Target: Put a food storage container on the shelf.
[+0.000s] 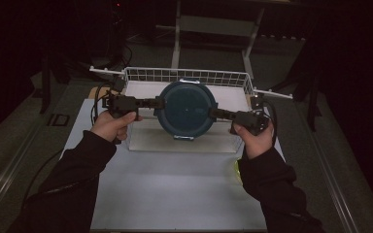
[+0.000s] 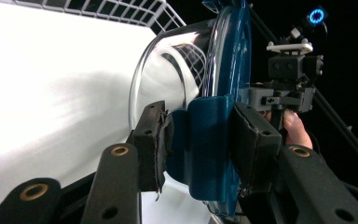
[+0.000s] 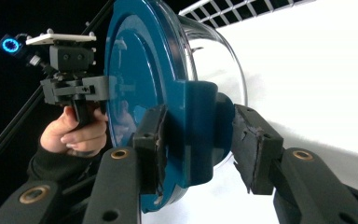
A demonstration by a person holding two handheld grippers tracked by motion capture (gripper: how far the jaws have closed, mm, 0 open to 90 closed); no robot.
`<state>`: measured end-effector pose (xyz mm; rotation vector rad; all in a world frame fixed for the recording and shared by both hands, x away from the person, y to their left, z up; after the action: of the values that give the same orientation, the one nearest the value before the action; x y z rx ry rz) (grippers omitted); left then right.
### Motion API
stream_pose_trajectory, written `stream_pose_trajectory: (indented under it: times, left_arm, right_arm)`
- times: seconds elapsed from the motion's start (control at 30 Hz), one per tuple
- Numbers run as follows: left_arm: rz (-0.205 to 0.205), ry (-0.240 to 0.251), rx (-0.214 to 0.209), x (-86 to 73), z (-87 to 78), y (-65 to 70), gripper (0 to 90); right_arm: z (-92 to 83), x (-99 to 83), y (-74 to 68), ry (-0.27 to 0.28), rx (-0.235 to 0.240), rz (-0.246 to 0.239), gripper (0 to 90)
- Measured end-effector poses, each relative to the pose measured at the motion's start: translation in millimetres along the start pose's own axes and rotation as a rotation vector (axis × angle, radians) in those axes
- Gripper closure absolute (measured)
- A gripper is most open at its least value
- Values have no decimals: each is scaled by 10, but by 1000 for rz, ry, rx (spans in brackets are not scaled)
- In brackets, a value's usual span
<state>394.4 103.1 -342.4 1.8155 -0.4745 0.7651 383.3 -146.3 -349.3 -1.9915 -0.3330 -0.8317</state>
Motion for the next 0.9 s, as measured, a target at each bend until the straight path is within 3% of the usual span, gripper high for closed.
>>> stream_pose_trajectory:
  times: [0.23,0.37,0.53,0.57,0.8,0.9]
  left_arm:
    - [-30,28,5,184,66,-162,574]
    - [-71,33,1,209,132,-292,572]
    - [-102,55,-11,246,165,-358,570]
    - [-113,55,-13,255,171,-374,568]
    - [-163,74,-27,281,202,-501,556]
    - [-205,68,-32,292,223,-594,545]
  right_arm:
    - [117,209,136,2,-13,53,567]
    - [169,306,226,0,-37,69,567]
    - [193,362,269,2,-32,90,567]
    - [209,389,292,-7,-32,116,567]
    - [268,443,354,-13,-35,179,558]
    - [323,485,400,-14,-57,216,545]
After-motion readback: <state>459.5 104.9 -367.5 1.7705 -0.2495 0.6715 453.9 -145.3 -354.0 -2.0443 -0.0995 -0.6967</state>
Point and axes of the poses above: each handheld gripper's, and its own axes: z roughly forward along the jaws, x roughly out of its top, y roughly to its right, the point moved 7 cm from there along z, roughly forward along the jaws, and after that the axes turned 3 degrees about -x, right-handed, at the moved point
